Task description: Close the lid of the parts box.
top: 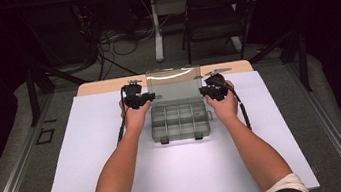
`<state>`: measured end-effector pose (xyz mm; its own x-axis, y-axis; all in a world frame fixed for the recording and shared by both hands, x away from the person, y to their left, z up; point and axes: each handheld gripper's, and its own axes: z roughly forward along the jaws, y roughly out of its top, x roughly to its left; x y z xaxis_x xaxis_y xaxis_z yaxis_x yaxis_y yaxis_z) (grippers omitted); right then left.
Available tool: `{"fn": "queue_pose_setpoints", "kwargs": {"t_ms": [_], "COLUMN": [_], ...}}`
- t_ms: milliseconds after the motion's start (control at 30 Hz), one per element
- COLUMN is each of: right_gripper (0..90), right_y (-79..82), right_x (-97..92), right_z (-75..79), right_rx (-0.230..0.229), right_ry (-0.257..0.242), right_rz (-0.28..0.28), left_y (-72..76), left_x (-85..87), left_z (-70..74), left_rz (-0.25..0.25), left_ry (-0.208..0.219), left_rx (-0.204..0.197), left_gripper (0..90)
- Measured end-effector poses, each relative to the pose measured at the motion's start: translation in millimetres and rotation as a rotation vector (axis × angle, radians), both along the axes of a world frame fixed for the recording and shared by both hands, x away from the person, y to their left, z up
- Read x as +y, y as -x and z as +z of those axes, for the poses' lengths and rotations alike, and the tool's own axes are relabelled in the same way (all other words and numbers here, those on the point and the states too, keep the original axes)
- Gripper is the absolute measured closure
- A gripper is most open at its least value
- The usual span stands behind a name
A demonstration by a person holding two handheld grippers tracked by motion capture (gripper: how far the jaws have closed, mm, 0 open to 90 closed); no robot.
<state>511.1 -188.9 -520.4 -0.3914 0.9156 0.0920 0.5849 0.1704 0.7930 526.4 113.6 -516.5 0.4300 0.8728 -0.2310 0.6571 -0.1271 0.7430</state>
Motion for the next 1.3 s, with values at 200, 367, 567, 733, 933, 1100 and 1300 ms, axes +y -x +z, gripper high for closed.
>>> {"fn": "queue_pose_setpoints", "kwargs": {"t_ms": [200,367,567,733,933,1100,1300], "right_gripper": [83.2,83.2,83.1,82.3,78.2,75.2,73.5], "right_y": [1.4,2.0,1.9,3.0,2.4,1.9,-2.1], "right_x": [0.3,0.8,1.0,1.2,3.5,4.5,6.4], "right_z": [-0.2,-0.4,-1.0,-1.3,-2.3,2.0,17.5], "right_rx": [-0.017,-0.028,-0.033,-0.036,-0.03,-0.027,-0.029], "right_ry": [0.015,0.024,0.024,0.029,0.048,0.031,0.027], "right_rz": [0.006,0.012,0.011,0.009,0.005,-0.005,-0.024], "left_y": [-2.5,-5.1,-5.2,-2.8,-0.1,2.3,4.4], "left_x": [2.3,0.1,1.3,0.1,-1.3,-0.9,-0.1], "left_z": [8.9,10.9,10.3,11.9,13.9,13.9,13.1], "left_rz": [0.032,0.043,0.062,0.074,0.084,0.087,0.089], "left_ry": [-0.012,-0.03,0.002,0.004,0.001,0.005,0.013], "left_rx": [-0.015,-0.005,0.013,0.014,0.009,0.002,-0.004], "left_gripper": [78.2,84.1,85.8,86.7,87.0,87.2,87.3]}}
